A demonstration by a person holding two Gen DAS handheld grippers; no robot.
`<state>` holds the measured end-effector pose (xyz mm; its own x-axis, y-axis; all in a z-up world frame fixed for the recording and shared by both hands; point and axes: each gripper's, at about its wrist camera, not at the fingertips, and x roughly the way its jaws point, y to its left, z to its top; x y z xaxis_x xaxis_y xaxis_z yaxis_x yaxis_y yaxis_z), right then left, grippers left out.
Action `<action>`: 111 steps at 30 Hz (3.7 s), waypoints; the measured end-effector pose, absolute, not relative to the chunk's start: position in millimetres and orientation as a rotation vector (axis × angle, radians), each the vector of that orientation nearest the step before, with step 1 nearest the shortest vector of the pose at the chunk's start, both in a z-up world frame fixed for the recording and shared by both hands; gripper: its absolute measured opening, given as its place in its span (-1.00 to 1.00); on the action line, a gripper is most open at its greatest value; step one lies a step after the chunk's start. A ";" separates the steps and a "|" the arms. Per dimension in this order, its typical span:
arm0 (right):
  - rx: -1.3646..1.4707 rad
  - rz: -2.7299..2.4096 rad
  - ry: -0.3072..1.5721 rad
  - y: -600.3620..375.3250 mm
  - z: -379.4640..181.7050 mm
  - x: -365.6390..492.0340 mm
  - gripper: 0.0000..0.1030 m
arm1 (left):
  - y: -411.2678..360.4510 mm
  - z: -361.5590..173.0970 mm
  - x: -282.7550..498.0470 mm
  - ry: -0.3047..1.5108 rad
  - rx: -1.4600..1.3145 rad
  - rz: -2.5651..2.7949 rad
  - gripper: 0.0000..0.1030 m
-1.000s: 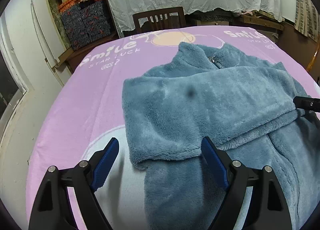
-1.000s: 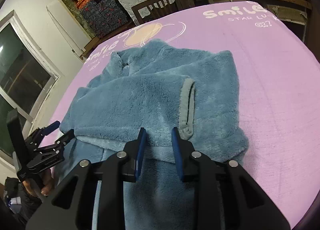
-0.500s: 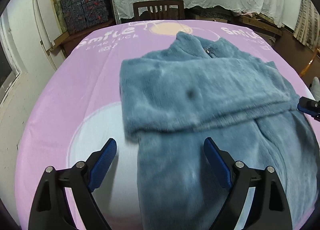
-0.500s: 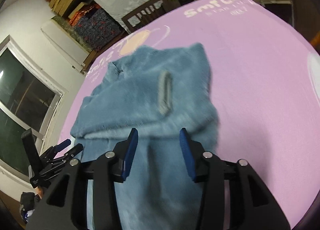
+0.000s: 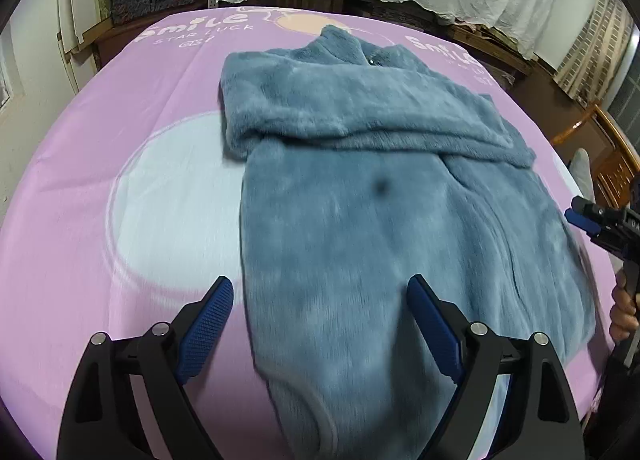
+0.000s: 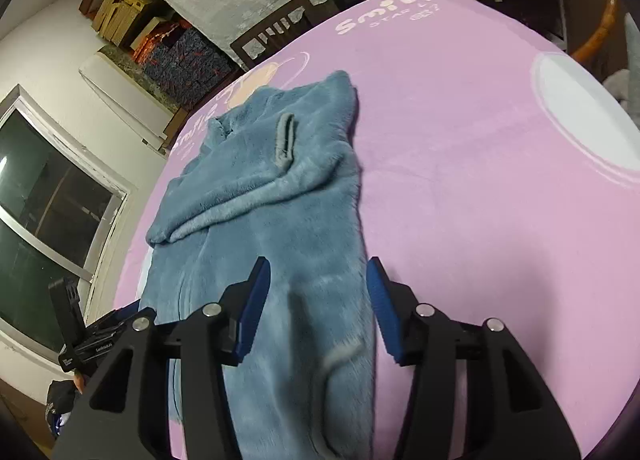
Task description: Fold large clothes
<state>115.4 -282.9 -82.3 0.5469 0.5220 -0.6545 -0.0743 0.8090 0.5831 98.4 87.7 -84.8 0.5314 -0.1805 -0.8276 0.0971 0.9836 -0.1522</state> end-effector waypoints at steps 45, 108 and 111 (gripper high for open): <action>0.669 0.678 0.877 -279.5 -50.9 52.0 -0.68 | 104.0 -19.2 34.7 0.826 -0.323 -0.396 -0.67; 0.524 0.409 0.936 -240.6 -76.9 374.3 -0.78 | 118.6 -61.3 347.9 0.963 -0.175 -0.090 0.23; 0.495 0.390 0.863 -237.7 -66.2 372.8 -0.79 | 128.0 -68.6 349.4 0.955 -0.223 -0.090 -0.44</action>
<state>372.8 -237.7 -66.2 0.5926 0.5141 -0.6201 -0.1265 0.8197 0.5587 349.4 128.0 -68.6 0.5758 -0.1744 -0.7988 -0.0215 0.9734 -0.2281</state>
